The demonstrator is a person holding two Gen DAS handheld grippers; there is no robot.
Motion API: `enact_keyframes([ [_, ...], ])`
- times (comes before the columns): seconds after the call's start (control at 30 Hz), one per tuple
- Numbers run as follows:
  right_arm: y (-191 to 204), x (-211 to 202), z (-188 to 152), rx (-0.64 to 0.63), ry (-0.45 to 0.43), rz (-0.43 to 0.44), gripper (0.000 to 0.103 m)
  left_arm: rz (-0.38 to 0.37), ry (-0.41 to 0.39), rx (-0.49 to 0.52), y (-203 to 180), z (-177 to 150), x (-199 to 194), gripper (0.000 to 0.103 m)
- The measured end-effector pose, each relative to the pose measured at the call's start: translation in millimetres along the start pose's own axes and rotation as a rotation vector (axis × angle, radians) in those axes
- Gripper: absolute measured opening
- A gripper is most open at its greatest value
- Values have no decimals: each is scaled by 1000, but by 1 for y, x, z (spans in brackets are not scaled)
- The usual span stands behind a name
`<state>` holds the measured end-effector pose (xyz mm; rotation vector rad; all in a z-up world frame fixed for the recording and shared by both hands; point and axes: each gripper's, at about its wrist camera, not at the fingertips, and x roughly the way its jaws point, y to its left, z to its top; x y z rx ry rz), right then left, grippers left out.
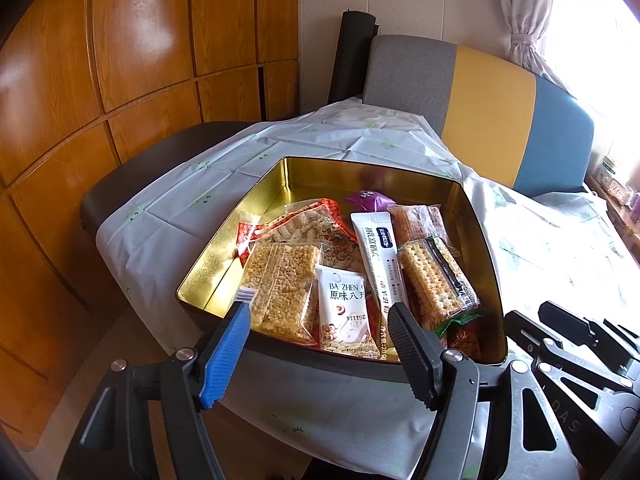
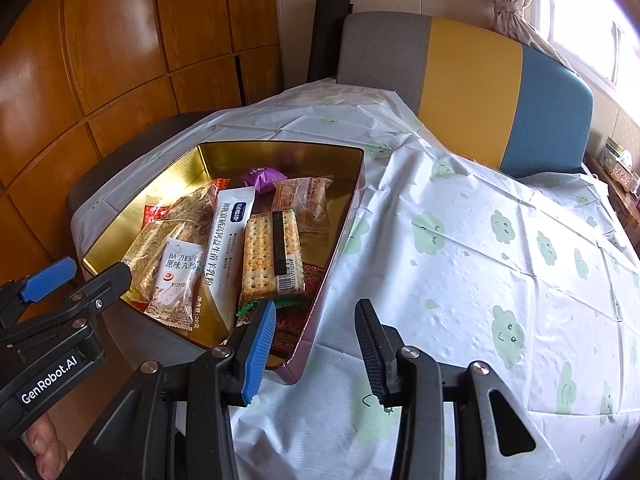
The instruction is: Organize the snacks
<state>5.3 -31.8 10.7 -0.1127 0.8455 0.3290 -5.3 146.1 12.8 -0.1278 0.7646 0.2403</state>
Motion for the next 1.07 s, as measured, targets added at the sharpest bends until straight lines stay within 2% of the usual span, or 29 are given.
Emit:
enact_keyframes([
  [1.07,-5,1,-3,4,-1,-4,42,1,-17,20,-3,3,-2,72],
])
